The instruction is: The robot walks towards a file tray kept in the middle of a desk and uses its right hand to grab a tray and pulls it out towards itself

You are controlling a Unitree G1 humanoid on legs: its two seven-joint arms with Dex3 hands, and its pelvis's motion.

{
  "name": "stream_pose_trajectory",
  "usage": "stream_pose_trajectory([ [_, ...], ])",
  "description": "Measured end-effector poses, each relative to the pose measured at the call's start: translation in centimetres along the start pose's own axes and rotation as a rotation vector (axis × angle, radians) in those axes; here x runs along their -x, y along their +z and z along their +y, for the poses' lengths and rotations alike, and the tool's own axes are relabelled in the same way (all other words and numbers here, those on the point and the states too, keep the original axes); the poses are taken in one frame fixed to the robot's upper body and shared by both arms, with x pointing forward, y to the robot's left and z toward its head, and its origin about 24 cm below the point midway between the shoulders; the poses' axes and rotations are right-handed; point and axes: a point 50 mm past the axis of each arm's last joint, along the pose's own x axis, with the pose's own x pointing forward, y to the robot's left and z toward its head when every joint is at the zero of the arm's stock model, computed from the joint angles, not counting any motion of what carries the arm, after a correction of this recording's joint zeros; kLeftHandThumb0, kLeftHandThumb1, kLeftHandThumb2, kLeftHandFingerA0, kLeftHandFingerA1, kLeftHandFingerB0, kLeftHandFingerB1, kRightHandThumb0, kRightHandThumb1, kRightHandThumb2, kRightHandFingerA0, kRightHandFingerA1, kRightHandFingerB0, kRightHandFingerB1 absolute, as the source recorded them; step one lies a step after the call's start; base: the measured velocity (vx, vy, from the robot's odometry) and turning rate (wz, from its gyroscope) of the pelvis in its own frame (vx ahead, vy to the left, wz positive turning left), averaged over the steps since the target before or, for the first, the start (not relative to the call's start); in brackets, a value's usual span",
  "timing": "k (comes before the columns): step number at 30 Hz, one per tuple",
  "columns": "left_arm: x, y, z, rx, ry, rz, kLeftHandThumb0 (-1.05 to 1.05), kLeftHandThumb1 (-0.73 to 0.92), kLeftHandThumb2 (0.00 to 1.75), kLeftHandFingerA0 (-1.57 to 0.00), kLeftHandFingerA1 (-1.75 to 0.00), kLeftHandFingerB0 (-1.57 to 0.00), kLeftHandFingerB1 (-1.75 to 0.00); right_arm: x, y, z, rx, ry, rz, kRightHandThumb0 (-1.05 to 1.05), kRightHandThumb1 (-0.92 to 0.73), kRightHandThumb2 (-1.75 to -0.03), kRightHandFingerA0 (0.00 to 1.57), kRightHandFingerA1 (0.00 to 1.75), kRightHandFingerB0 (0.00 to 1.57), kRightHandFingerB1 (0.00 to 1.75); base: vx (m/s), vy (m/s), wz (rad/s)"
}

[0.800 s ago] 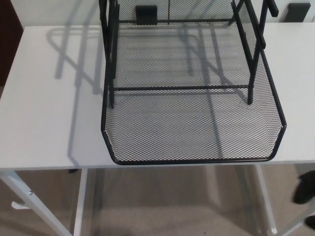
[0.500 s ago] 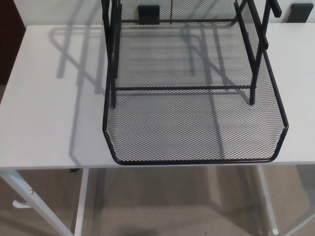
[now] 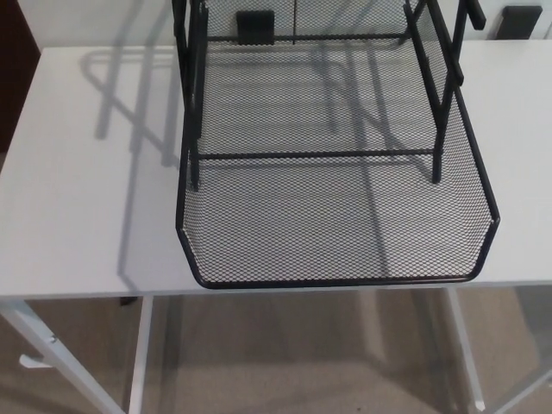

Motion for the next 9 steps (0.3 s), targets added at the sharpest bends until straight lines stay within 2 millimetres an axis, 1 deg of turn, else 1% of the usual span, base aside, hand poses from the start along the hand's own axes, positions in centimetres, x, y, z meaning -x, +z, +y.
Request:
stream_pose_trajectory([
  [1,0.0,0.0,0.0,0.0,0.0,0.0,-0.29,0.53,0.56,-0.41,-0.37,-0.33,-0.32,-0.4,-0.4,0.4,-0.022,0.013,0.014,-0.8,-0.49,-0.81,0.0,0.15,0.0,0.06,0.0,0.0,0.0],
  [2,0.0,0.0,0.0,0.0,0.0,0.0,-0.25,0.53,0.56,-0.39,-0.37,-0.31,-0.32,-0.8,-0.8,0.8,-0.048,0.028,0.026,-0.79,-0.65,-0.6,0.0,0.0,0.0,0.0,0.0,0.0,0.0],
  [3,0.0,0.0,0.0,0.0,0.0,-0.001,-0.24,0.53,0.56,-0.41,-0.37,-0.3,-0.32,-1.2,-1.2,1.4,-0.078,0.043,0.038,-0.83,-0.52,-0.79,0.0,0.0,0.0,0.0,0.0,0.0,0.0],
  [4,0.0,0.0,0.0,0.0,0.0,-0.001,-0.24,0.53,0.56,-0.45,-0.38,-0.31,-0.32,-1.7,-1.5,2.1,-0.112,0.06,0.049,-0.84,-0.54,-0.76,0.0,0.0,0.0,0.0,0.0,0.0,0.0],
  [5,0.0,0.0,0.0,0.001,0.0,-0.001,-0.25,0.53,0.56,-0.41,-0.37,-0.3,-0.31,-2.1,-1.8,2.6,-0.137,0.071,0.056,-0.79,-0.63,-0.71,0.0,0.0,0.0,0.0,0.0,0.0,0.0],
  [6,0.0,0.0,0.0,0.002,0.0,-0.001,-0.25,0.53,0.56,-0.41,-0.37,-0.3,-0.31,-2.6,-2.1,3.4,-0.177,0.09,0.068,-0.79,-0.63,-0.71,0.0,0.0,0.0,0.0,0.0,0.0,0.0],
  [7,0.0,0.0,0.0,0.003,0.001,-0.002,-0.26,0.53,0.56,-0.38,-0.37,-0.29,-0.31,-3.0,-2.4,4.1,-0.211,0.106,0.078,-0.82,-0.68,-0.61,0.0,0.0,0.0,0.0,0.0,0.0,0.0],
  [8,0.0,0.0,0.0,0.004,0.001,-0.002,-0.25,0.54,0.56,-0.38,-0.37,-0.28,-0.31,-3.4,-2.6,4.8,-0.241,0.122,0.089,-0.88,-0.7,-0.61,0.0,0.0,0.0,0.0,0.0,0.0,0.0],
  [9,0.0,0.0,0.0,0.004,0.001,-0.002,-0.26,0.55,0.56,-0.37,-0.36,-0.26,-0.3,-3.8,-2.9,5.5,-0.271,0.141,0.101,-0.89,-0.7,-0.61,0.0,0.0,0.0,0.0,0.0,0.0,0.0],
])
